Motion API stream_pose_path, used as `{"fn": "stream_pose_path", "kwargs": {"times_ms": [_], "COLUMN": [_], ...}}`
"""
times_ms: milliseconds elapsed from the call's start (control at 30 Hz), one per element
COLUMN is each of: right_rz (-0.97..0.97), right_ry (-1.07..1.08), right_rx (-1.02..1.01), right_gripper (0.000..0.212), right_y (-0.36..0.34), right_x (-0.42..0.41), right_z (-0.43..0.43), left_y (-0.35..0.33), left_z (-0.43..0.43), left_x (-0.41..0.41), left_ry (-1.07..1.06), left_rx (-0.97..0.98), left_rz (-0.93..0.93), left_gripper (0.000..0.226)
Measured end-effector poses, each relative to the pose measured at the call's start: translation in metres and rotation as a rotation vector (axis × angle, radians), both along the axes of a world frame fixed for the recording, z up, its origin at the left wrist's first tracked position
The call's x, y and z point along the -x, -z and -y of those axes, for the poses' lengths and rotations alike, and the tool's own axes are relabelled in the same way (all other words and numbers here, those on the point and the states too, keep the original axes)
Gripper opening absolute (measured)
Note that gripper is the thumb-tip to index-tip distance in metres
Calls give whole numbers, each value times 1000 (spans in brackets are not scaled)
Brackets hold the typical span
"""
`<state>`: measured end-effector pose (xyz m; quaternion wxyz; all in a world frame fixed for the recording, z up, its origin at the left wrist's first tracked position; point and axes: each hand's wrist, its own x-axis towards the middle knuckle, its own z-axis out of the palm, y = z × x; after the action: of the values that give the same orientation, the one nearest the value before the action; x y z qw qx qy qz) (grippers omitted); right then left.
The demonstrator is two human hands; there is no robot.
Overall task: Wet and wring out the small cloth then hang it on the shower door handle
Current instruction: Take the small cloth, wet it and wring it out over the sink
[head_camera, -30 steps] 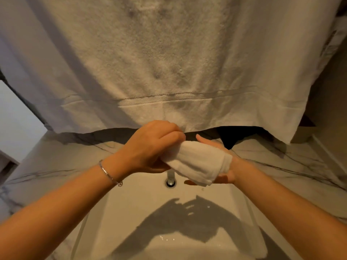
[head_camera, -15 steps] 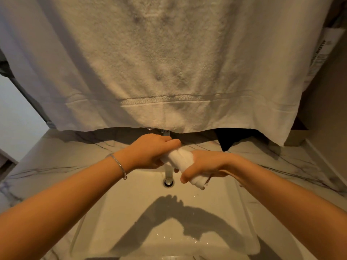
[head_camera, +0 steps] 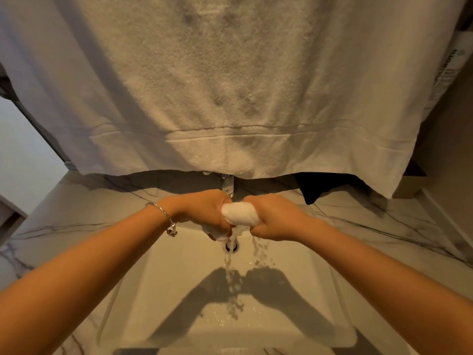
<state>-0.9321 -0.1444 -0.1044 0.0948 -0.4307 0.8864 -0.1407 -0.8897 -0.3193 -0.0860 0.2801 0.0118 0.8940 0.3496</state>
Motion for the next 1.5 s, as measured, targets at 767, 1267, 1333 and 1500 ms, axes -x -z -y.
{"fn": "stream_pose_path", "kwargs": {"times_ms": [767, 1267, 1333, 1500], "right_rz": [1019, -140, -154, -410], "right_ry": [15, -68, -65, -96], "right_rx": [28, -97, -111, -79], "right_gripper": [25, 38, 38, 30], "right_y": [-9, 15, 15, 4], "right_x": [-5, -16, -18, -11], "right_z": [-21, -24, -24, -21], "left_y": [6, 28, 27, 24], "left_z": [-1, -27, -24, -23], "left_x": [-11, -17, -17, -15], "left_ry": [427, -35, -45, -182], "left_rx": [562, -30, -36, -309], "left_rz": [-999, 73, 114, 292], "left_gripper": [48, 30, 30, 15]}}
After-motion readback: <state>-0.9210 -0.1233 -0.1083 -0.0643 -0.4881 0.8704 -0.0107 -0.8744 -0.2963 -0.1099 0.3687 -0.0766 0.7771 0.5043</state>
